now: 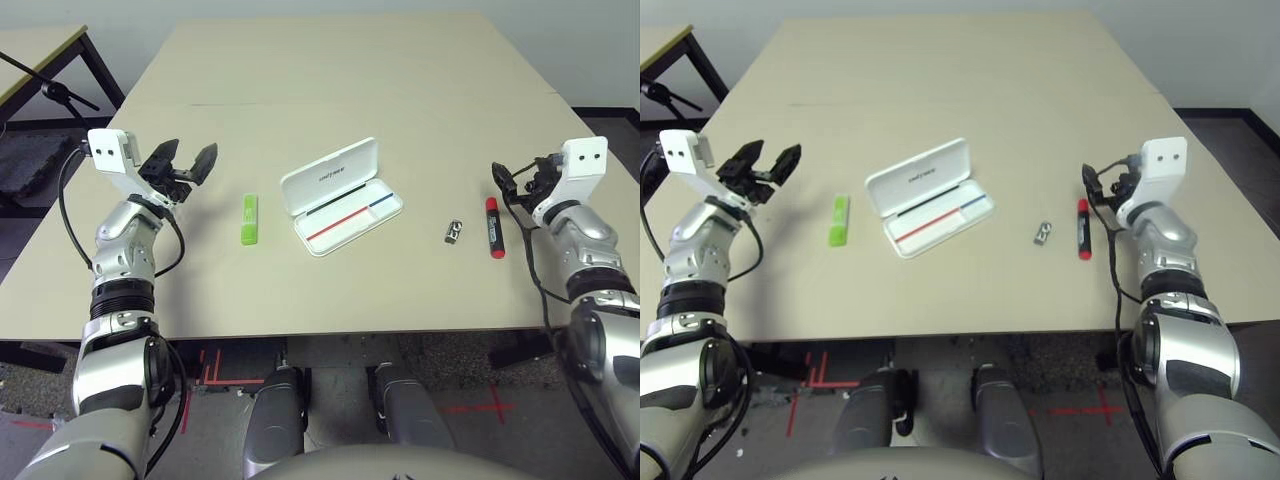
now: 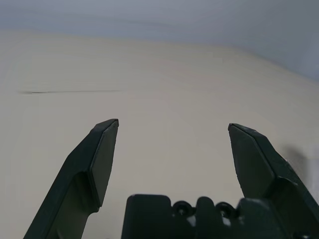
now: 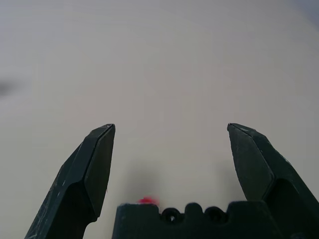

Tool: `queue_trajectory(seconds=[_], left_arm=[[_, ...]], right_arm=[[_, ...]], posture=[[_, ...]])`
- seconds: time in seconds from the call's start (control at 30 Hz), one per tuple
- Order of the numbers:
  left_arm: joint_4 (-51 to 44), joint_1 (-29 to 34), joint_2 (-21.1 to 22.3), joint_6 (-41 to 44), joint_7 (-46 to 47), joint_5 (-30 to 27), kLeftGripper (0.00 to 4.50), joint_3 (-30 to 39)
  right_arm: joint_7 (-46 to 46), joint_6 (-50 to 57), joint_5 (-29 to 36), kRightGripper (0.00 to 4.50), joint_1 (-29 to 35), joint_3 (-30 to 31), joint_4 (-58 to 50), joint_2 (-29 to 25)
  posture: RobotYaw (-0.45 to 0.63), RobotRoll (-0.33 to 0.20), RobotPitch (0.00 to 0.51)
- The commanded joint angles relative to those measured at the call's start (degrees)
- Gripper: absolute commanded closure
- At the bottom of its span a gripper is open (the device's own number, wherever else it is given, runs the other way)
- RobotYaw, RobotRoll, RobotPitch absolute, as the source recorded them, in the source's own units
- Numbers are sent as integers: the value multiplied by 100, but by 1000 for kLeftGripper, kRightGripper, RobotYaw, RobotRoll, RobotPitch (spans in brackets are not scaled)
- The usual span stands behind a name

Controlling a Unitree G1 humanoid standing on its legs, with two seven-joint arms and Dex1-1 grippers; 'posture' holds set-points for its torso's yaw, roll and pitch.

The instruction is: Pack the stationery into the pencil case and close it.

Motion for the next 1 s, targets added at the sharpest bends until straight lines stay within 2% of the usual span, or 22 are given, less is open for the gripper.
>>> queue_trajectory(seconds=[0.03, 0.13, 0.23, 0.3, 0.4, 0.53, 0.73, 1.0], left_arm=[[-906, 343, 283, 745, -597, -429, 45, -121], [-1787, 707, 630, 1453, -1138, -773, 45, -265], [-3106, 1243, 1359, 2536, -1926, -1258, 45, -684], [-3667, 1467, 1684, 2974, -2137, -1477, 45, -850], [-4154, 1721, 1986, 3319, -2292, -1566, 45, -1044], [-4567, 2035, 2279, 3394, -2409, -1377, 45, -1355], [-4589, 2016, 2215, 3075, -2377, -1040, 45, -1727], [-4361, 1230, 1429, 2817, -1899, -402, 45, -2554]], right_arm=[[809, 466, 160, 0, 234, 180, -630, -171], [1194, 740, 218, 0, 365, 271, -1013, -221], [1352, 955, 272, 0, 417, 319, -1272, -210], [1346, 1004, 249, 0, 423, 335, -1333, -186], [1323, 1009, 196, 0, 423, 373, -1354, -171], [1279, 998, 165, 0, 375, 440, -1337, -169], [1299, 984, 151, 0, 300, 486, -1299, -190], [1486, 1084, 195, 0, 280, 551, -1464, -204]], posture=[[-129, 0, 94], [-122, 0, 90], [-110, 0, 90], [-104, 0, 92], [-104, 0, 92], [-94, 0, 92], [-90, 0, 90], [-100, 0, 85]])
